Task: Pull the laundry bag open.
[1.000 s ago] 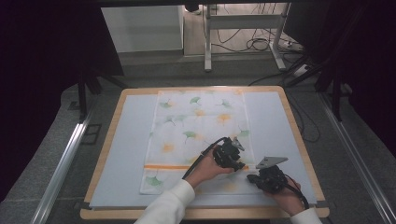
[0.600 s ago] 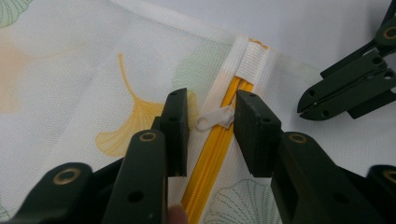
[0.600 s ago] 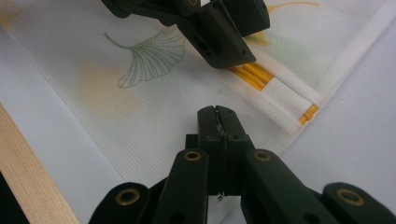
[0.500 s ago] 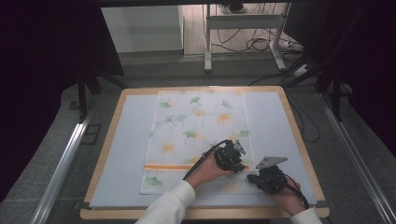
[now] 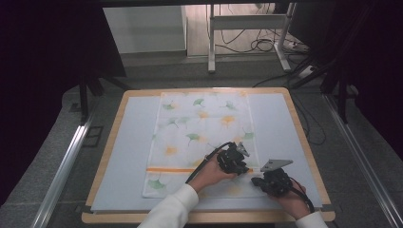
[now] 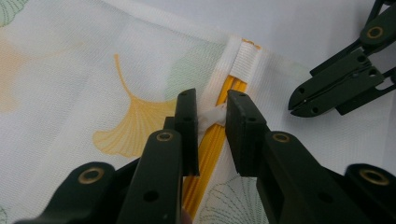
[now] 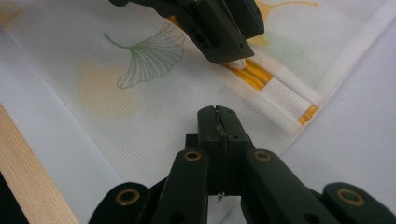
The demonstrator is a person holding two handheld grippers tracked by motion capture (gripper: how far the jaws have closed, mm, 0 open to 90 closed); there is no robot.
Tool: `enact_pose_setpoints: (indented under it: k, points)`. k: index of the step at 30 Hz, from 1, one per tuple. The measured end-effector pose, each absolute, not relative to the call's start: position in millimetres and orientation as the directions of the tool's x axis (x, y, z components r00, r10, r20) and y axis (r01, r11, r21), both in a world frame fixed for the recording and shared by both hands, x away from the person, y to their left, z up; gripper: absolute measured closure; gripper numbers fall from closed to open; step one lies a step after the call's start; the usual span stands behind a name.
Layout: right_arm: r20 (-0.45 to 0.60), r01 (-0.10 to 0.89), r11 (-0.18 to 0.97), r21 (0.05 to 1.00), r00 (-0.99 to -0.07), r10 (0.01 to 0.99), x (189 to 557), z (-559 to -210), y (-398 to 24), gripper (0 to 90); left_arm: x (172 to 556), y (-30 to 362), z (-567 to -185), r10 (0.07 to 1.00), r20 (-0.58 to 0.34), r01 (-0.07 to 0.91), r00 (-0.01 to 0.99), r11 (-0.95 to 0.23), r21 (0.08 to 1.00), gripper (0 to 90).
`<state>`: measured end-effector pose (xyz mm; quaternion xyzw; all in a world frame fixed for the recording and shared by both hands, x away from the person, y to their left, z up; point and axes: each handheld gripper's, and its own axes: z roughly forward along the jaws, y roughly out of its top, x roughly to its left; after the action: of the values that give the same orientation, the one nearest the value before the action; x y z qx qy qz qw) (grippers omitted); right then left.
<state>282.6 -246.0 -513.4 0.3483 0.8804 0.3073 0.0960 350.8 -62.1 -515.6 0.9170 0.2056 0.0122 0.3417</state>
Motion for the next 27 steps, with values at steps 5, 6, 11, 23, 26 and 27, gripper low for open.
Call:
enact_pose_setpoints:
  k: [5,6,11,23,26,27]
  points:
    - [0.044,0.554,0.568,0.608,-0.739,0.673,282.6,-513.4,-246.1,88.9,350.2,-61.6,-516.2,0.388,-0.120,0.371,0.914,-0.677,0.636,75.6]
    - [0.044,0.554,0.568,0.608,-0.739,0.673,282.6,-513.4,-246.1,88.9,350.0,-61.6,-516.1,0.388,-0.122,0.372,0.914,-0.675,0.637,75.6]
    - [0.043,0.553,0.569,0.609,-0.739,0.673,282.9,-513.5,-246.2,88.7,349.5,-60.8,-516.3,0.391,-0.132,0.379,0.911,-0.665,0.644,76.2]
    - [0.043,0.553,0.568,0.610,-0.738,0.673,283.0,-513.6,-246.4,88.4,348.2,-59.9,-515.2,0.382,-0.147,0.378,0.912,-0.650,0.659,77.7]
    - [0.043,0.553,0.568,0.610,-0.739,0.673,283.1,-513.6,-246.5,88.2,348.7,-59.2,-515.0,0.378,-0.167,0.388,0.911,-0.641,0.662,77.6]
    - [0.043,0.553,0.568,0.610,-0.738,0.673,283.1,-513.6,-246.5,88.2,348.8,-59.2,-515.0,0.377,-0.170,0.389,0.911,-0.642,0.661,77.3]
